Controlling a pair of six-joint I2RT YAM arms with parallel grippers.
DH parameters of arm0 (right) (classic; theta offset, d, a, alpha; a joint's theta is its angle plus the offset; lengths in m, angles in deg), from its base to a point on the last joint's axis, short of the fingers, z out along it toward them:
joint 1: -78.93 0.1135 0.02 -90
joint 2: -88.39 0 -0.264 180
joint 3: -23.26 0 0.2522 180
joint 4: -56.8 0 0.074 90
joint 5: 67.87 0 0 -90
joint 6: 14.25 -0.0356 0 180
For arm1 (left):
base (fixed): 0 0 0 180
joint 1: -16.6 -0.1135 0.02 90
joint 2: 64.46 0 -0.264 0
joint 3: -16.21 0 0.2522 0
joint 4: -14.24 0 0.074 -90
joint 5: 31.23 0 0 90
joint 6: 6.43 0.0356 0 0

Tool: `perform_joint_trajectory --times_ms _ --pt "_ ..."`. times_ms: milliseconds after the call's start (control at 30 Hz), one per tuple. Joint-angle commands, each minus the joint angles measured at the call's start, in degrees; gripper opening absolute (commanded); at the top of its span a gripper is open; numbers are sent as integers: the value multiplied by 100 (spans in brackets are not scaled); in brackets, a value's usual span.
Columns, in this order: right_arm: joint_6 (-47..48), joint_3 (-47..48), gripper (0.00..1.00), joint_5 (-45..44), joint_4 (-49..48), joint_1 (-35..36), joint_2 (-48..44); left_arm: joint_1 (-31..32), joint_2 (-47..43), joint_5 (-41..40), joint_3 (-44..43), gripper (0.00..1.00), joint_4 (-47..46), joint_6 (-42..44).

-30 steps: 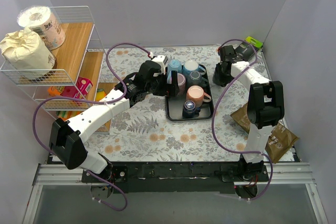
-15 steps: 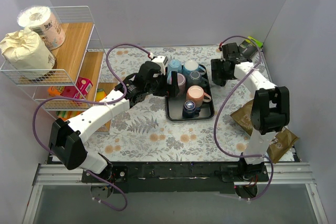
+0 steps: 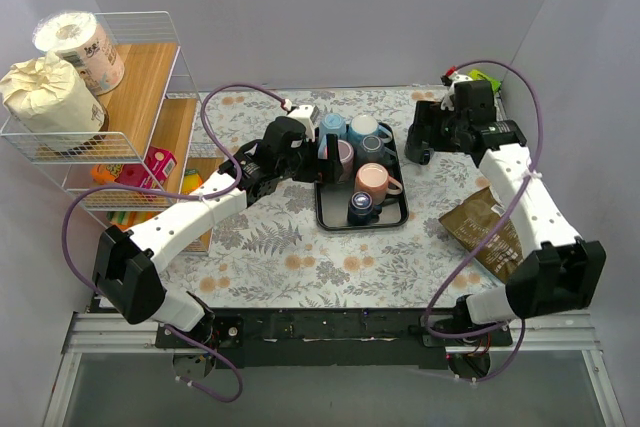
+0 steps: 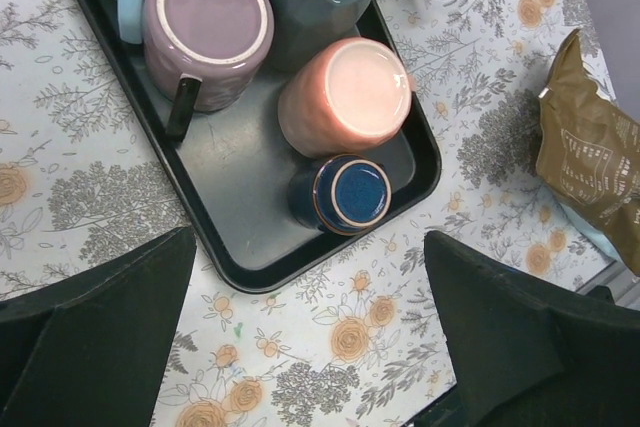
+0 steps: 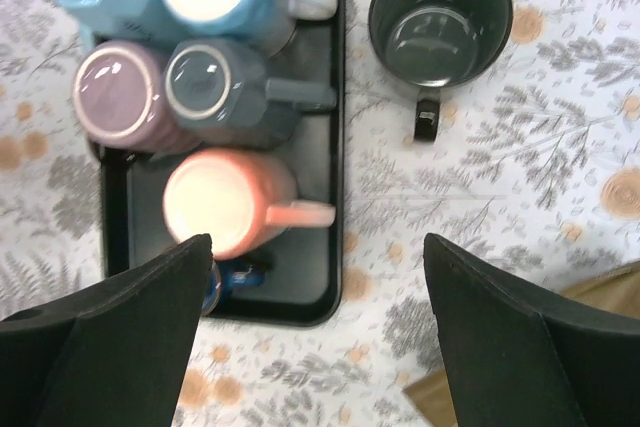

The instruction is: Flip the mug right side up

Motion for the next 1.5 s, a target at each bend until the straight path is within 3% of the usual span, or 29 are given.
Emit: perform_joint_trajectory --times_ms 0,300,500,767,1067,1200,1467 --pt "-429 -349 92 456 160 20 -849 -21 -74 389 117 98 -250 -147" --pt "-745 -649 91 737 344 20 -1809 259 172 1024 670 98 -672 -498" --pt "-825 -588 90 834 511 20 -1994 997 576 445 706 98 -716 -683" --pt "-842 -535 88 1018 608 20 -1994 1376 1007 -687 469 98 -690 -1139" --pt "-878 -719 87 1334 591 20 -2082 1184 1209 -1788 -41 98 -206 -824" --pt "-886 -763 86 1361 556 20 -2117 649 1131 -1447 38 98 -337 -789" --pt "-921 -895 85 1405 564 20 -2152 173 1341 -736 117 93 -733 484"
